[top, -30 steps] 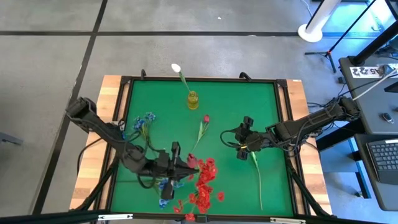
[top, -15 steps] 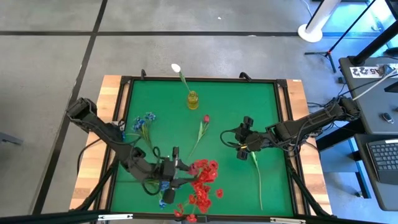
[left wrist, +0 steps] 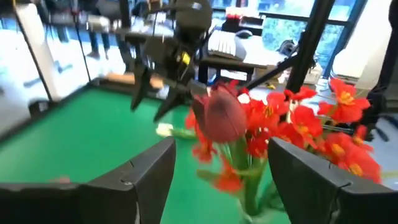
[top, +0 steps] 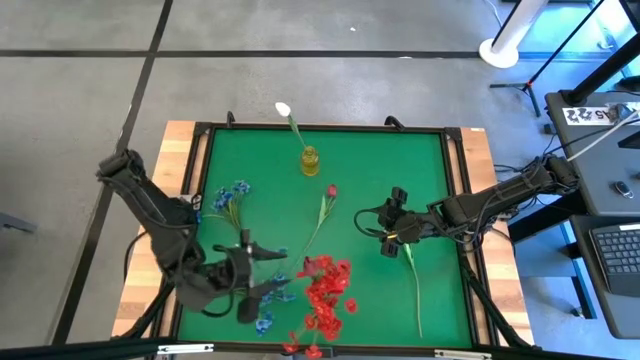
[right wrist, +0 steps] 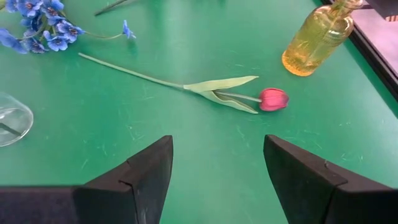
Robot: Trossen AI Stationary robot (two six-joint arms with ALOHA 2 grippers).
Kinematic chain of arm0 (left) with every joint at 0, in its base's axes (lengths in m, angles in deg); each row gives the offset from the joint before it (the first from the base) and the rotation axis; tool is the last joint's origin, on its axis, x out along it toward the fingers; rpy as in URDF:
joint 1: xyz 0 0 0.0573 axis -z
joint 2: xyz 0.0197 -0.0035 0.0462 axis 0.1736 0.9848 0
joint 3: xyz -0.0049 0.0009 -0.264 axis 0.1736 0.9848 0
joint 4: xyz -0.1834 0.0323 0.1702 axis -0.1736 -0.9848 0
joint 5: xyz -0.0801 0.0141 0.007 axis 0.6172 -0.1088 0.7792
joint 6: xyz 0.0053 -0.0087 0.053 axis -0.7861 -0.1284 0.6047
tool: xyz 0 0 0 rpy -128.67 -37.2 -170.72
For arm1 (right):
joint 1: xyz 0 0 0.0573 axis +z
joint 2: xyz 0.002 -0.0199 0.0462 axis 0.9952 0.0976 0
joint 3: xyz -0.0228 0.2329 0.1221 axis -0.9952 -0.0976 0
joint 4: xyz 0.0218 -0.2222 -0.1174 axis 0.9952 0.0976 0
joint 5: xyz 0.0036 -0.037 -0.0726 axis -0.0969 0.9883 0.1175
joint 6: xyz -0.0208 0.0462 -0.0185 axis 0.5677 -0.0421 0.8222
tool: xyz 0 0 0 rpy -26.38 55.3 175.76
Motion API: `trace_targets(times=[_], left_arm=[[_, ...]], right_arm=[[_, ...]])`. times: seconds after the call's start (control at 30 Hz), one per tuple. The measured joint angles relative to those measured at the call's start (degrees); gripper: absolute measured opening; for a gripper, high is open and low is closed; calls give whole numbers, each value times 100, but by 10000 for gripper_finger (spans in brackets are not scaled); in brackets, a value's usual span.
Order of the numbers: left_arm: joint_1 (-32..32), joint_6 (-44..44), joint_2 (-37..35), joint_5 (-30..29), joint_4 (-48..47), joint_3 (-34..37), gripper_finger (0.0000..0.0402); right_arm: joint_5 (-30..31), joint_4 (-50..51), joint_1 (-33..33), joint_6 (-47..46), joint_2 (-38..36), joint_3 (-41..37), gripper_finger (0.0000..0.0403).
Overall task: Sort flowers into vase by color
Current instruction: Put the top blue flower into the yellow vase
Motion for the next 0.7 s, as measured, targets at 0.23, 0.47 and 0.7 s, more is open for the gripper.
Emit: trace_targets(times=[0.23, 0.47, 0.7], left_arm=[[117, -3606, -299, 4, -2731, -15, 248], [-307, -8745, -72, 1820, -7119, 67, 248], [-925, -10092, -26, 3237, -7903, 594, 248]], right_arm=[[0, 0, 0, -1, 0, 0, 250], [2, -2, 0, 0, 0, 0, 250], [4, -4, 0, 2, 0, 0, 250]])
